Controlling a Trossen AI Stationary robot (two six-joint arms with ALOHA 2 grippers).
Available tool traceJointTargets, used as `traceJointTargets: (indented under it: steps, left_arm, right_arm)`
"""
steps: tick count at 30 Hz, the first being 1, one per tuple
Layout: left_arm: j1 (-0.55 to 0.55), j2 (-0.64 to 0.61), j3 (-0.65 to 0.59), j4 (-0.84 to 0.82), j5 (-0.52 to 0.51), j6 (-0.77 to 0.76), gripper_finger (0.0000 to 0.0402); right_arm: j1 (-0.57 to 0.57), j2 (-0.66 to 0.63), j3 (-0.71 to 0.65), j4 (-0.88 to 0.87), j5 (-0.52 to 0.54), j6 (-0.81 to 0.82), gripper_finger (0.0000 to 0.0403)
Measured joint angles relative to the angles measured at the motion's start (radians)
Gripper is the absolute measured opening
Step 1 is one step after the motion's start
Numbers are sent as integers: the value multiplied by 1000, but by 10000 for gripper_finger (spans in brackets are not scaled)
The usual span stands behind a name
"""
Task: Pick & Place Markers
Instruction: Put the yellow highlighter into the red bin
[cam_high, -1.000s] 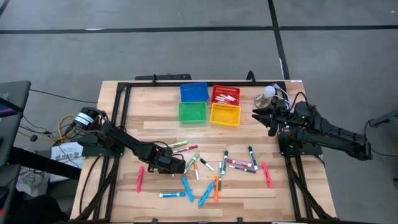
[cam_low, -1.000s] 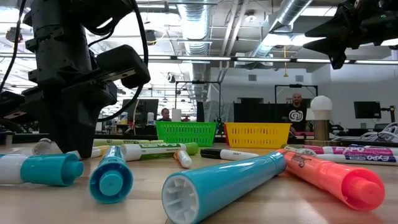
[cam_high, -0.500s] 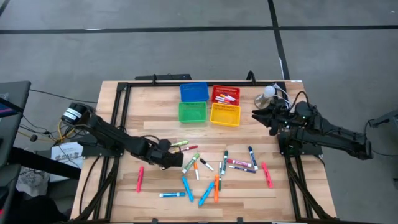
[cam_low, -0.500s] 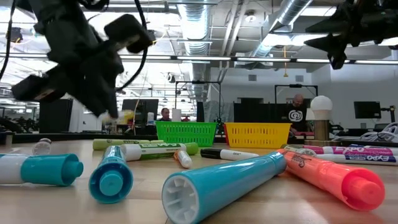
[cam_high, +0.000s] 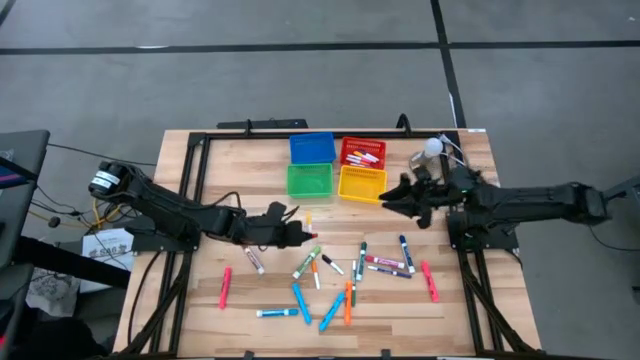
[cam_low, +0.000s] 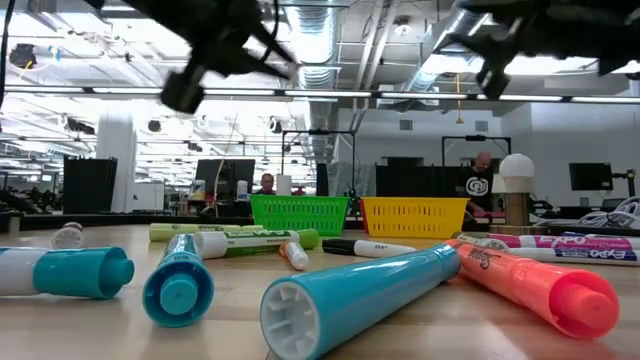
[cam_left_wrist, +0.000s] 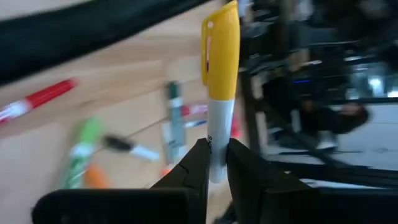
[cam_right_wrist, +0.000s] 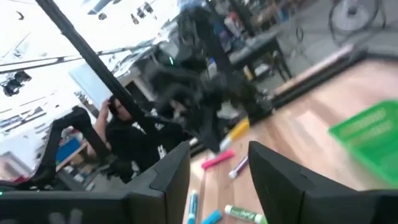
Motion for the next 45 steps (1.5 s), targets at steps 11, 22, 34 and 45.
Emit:
traceJointTargets:
  steps: [11, 22, 34, 45]
  left_arm:
    - [35, 2, 0, 104, 3, 67, 42]
    - [35, 2, 0, 110, 3, 88, 43]
    - [32, 1, 1, 117, 4, 96, 43]
    - [32, 1, 2, 117, 4, 110, 43]
  right_arm:
    - [21, 417, 111, 272, -3, 76, 264]
    - [20, 695, 348, 255, -78, 44, 272]
    - [21, 913, 509, 258, -201, 94, 272]
    - [29, 998, 596, 255, -216, 110, 272]
